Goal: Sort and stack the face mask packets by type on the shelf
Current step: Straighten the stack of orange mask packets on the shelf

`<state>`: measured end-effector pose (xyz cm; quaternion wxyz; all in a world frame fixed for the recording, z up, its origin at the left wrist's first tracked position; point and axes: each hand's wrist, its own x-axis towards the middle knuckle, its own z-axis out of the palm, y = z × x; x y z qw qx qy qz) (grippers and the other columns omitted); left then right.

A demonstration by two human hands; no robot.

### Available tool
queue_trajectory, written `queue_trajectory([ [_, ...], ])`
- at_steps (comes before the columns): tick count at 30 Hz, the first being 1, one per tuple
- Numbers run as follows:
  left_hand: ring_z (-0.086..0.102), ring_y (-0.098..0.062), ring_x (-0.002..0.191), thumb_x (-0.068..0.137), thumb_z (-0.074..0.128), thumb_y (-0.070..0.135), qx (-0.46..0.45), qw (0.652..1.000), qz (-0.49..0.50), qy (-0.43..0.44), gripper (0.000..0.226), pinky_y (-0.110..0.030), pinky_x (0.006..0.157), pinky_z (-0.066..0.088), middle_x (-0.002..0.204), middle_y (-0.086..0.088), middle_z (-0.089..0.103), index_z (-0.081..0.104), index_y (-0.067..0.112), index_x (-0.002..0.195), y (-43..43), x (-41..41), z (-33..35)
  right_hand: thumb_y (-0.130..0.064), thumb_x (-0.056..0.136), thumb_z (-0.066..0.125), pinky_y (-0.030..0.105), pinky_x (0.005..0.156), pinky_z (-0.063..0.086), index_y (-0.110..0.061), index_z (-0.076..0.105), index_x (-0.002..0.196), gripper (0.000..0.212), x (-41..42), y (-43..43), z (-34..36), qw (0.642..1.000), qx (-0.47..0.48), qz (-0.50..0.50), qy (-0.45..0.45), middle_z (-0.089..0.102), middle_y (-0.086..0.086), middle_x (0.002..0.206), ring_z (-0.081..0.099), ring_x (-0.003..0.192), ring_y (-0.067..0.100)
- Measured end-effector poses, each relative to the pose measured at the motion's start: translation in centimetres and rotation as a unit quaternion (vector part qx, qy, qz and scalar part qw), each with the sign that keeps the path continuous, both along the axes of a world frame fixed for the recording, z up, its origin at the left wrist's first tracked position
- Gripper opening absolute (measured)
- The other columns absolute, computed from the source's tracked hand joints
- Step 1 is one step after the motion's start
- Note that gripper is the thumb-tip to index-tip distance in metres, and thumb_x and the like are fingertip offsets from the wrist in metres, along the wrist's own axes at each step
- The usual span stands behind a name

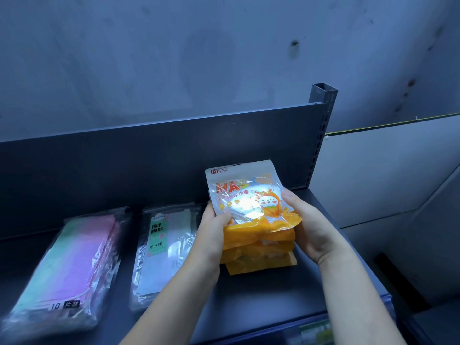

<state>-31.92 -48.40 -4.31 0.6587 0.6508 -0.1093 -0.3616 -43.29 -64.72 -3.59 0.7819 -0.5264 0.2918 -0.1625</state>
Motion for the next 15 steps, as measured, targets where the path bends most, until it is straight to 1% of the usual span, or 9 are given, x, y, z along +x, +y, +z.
queue_trajectory([
  [2, 0.075, -0.02, 0.109, 0.104, 0.051, 0.016, -0.003, 1.0, -0.002, -0.005, 0.04, -0.043, 0.091, 0.063, 0.121, 0.005, 0.077, 0.058, 0.033, 0.14, -0.02, 0.01, -0.24, -0.036, 0.107, 0.05, 0.056, 0.107, 0.053, -0.026, 0.057, 0.146, 0.041, -0.51, 0.24, -0.26, 0.999, 0.02, 0.008, -0.027, 0.074, 0.008, 0.133, 0.071, 0.121, 0.031],
  [5, 0.076, -0.022, 0.108, 0.1, 0.051, 0.011, -0.01, 1.0, 0.01, -0.007, 0.046, -0.045, 0.091, 0.063, 0.12, 0.004, 0.078, 0.058, 0.035, 0.138, -0.08, -0.18, -0.23, -0.024, 0.107, 0.051, 0.053, 0.095, 0.061, -0.026, 0.052, 0.148, 0.041, -0.72, -0.06, -0.37, 0.999, 0.007, 0.005, -0.044, 0.076, 0.003, 0.129, 0.074, 0.115, 0.03],
  [6, 0.076, -0.022, 0.108, 0.099, 0.053, 0.014, -0.017, 1.0, 0.019, -0.004, 0.044, -0.047, 0.092, 0.063, 0.12, 0.003, 0.078, 0.058, 0.035, 0.138, -0.11, -0.24, -0.28, -0.021, 0.106, 0.052, 0.052, 0.093, 0.062, -0.027, 0.048, 0.151, 0.046, -0.73, -0.12, -0.49, 0.999, 0.009, -0.006, -0.047, 0.074, 0.002, 0.129, 0.075, 0.114, 0.03],
  [8, 0.077, -0.023, 0.107, 0.095, 0.058, 0.029, -0.026, 0.999, 0.034, 0.007, 0.041, -0.05, 0.094, 0.062, 0.118, 0.003, 0.079, 0.06, 0.035, 0.136, -0.06, -0.55, -0.13, -0.015, 0.105, 0.055, 0.048, 0.093, 0.062, -0.031, 0.035, 0.161, 0.062, -0.55, -0.24, -0.5, 0.998, 0.024, -0.02, -0.059, 0.068, -0.003, 0.135, 0.075, 0.115, 0.028],
  [10, 0.077, -0.022, 0.106, 0.093, 0.06, 0.04, -0.023, 0.999, 0.048, 0.013, 0.041, -0.049, 0.094, 0.062, 0.117, 0.004, 0.079, 0.062, 0.036, 0.133, -0.02, -0.66, -0.17, -0.012, 0.104, 0.054, 0.044, 0.088, 0.064, -0.03, 0.031, 0.163, 0.066, -0.61, -0.1, -0.74, 0.997, 0.024, -0.018, -0.069, 0.06, 0.0, 0.148, 0.074, 0.116, 0.027],
  [11, 0.077, -0.021, 0.105, 0.095, 0.059, 0.041, -0.017, 0.998, 0.052, 0.009, 0.037, -0.046, 0.092, 0.063, 0.116, 0.005, 0.079, 0.063, 0.035, 0.132, 0.0, -0.74, -0.15, -0.012, 0.104, 0.054, 0.043, 0.084, 0.065, -0.028, 0.031, 0.163, 0.065, -0.67, 0.02, -0.69, 0.997, 0.021, -0.014, -0.07, 0.057, 0.002, 0.153, 0.074, 0.117, 0.027],
  [12, 0.077, -0.019, 0.104, 0.098, 0.058, 0.04, -0.008, 0.998, 0.057, 0.004, 0.033, -0.043, 0.088, 0.063, 0.115, 0.006, 0.079, 0.064, 0.035, 0.131, -0.03, -0.8, -0.13, -0.013, 0.104, 0.054, 0.046, 0.085, 0.065, -0.027, 0.031, 0.163, 0.065, -0.68, -0.01, -0.67, 0.997, 0.016, -0.015, -0.068, 0.056, 0.003, 0.155, 0.073, 0.117, 0.027],
  [14, 0.077, -0.017, 0.1, 0.101, 0.056, 0.038, 0.015, 0.997, 0.073, -0.006, 0.029, -0.036, 0.077, 0.063, 0.112, 0.006, 0.08, 0.065, 0.034, 0.128, -0.25, -0.84, -0.19, -0.018, 0.105, 0.054, 0.056, 0.1, 0.058, -0.025, 0.03, 0.164, 0.065, -0.65, -0.11, -0.69, 0.998, 0.016, -0.018, -0.057, 0.059, 0.004, 0.152, 0.073, 0.119, 0.028],
  [15, 0.078, -0.016, 0.098, 0.102, 0.056, 0.037, 0.019, 0.997, 0.078, -0.009, 0.027, -0.034, 0.072, 0.062, 0.11, 0.006, 0.08, 0.066, 0.033, 0.127, -0.41, -0.89, -0.11, -0.023, 0.105, 0.054, 0.059, 0.105, 0.054, -0.024, 0.03, 0.164, 0.063, -0.67, -0.14, -0.69, 0.998, 0.02, -0.018, -0.05, 0.062, 0.004, 0.148, 0.072, 0.12, 0.028],
])
